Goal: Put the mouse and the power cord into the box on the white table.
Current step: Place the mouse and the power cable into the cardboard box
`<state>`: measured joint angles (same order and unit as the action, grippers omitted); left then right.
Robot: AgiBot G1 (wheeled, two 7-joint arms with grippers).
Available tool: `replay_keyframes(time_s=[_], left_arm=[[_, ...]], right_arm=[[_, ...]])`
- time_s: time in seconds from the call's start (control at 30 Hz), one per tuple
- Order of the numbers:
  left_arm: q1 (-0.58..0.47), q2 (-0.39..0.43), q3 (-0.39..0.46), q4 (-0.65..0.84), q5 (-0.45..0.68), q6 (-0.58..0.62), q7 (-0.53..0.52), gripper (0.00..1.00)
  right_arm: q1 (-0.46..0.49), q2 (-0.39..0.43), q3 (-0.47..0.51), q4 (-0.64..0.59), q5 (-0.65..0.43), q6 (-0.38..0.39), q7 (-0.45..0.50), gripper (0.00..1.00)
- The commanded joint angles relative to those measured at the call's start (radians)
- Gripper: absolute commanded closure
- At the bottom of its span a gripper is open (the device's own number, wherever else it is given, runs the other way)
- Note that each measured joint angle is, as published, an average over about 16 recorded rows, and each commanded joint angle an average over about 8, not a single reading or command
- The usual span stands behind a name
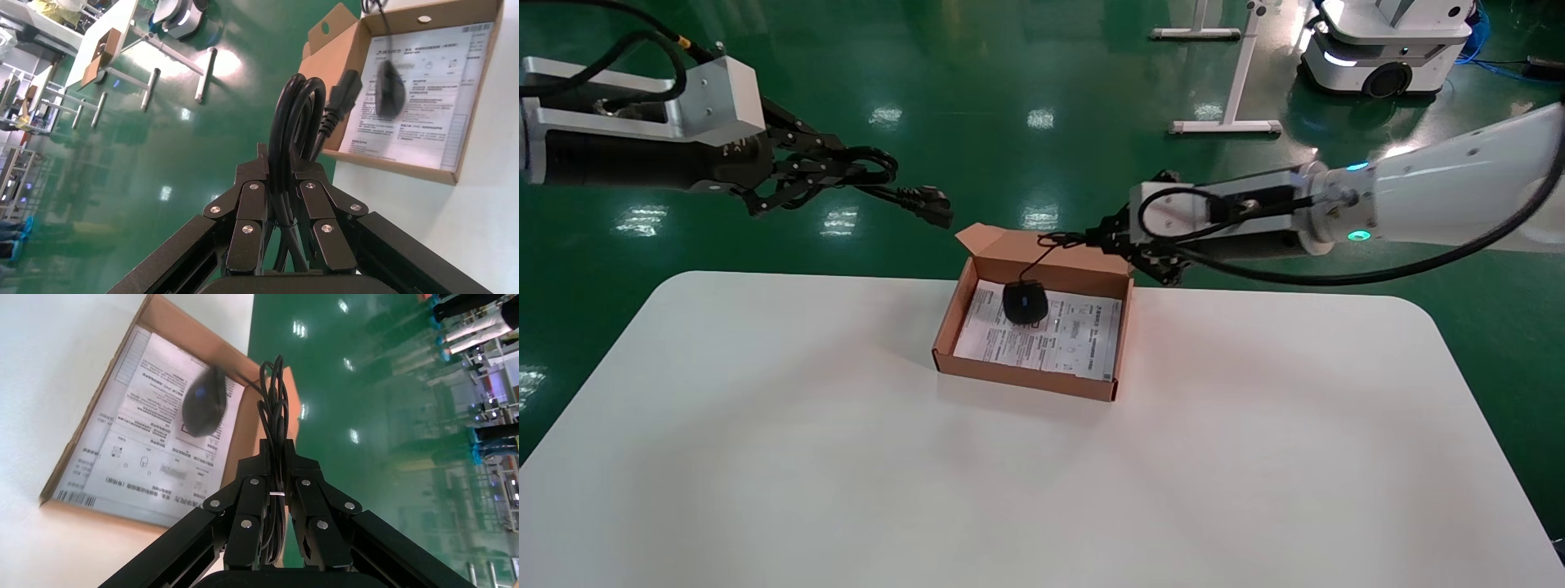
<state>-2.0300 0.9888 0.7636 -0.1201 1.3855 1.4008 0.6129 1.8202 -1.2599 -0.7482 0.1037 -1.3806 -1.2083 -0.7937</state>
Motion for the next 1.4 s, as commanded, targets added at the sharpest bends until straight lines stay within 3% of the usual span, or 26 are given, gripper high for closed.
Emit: replay_keyframes(time_s=[0.03, 0.23, 0.57, 0.6, 0.8, 0.87, 1.23, 1.4], left_arm=[[-0.006, 0.004, 0.0, 0.015, 0.0, -0.006, 0.007, 1.0], [-0.024, 0.013, 0.001, 0.042, 0.002, -0.006, 0.029, 1.0], [-0.051, 0.008, 0.024, 0.078, 0.037, 0.006, 0.026, 1.0], [-0.053, 0.008, 0.026, 0.08, 0.039, 0.005, 0.026, 1.0], [-0.062, 0.01, 0.033, 0.088, 0.05, 0.003, 0.028, 1.0], [-0.063, 0.011, 0.035, 0.09, 0.052, 0.005, 0.029, 1.0], [-0.035, 0.031, 0.044, 0.103, 0.064, 0.022, 0.037, 1.0], [0.002, 0.064, 0.04, 0.103, 0.058, 0.023, 0.052, 1.0]], right_arm=[[-0.008, -0.027, -0.002, -0.02, -0.004, 0.025, -0.014, 1.0], [-0.066, -0.088, -0.013, -0.013, -0.015, 0.138, -0.055, 1.0], [-0.172, -0.107, -0.051, 0.15, 0.009, 0.208, -0.049, 0.97], [-0.179, -0.107, -0.06, 0.165, 0.01, 0.213, -0.045, 0.89], [-0.207, -0.105, -0.119, 0.221, 0.016, 0.243, -0.011, 0.15], [-0.209, -0.104, -0.136, 0.229, 0.019, 0.252, 0.001, 0.0], [-0.198, -0.099, -0.204, 0.241, 0.058, 0.277, 0.042, 0.0], [-0.148, -0.072, -0.203, 0.19, 0.088, 0.26, 0.058, 0.0]])
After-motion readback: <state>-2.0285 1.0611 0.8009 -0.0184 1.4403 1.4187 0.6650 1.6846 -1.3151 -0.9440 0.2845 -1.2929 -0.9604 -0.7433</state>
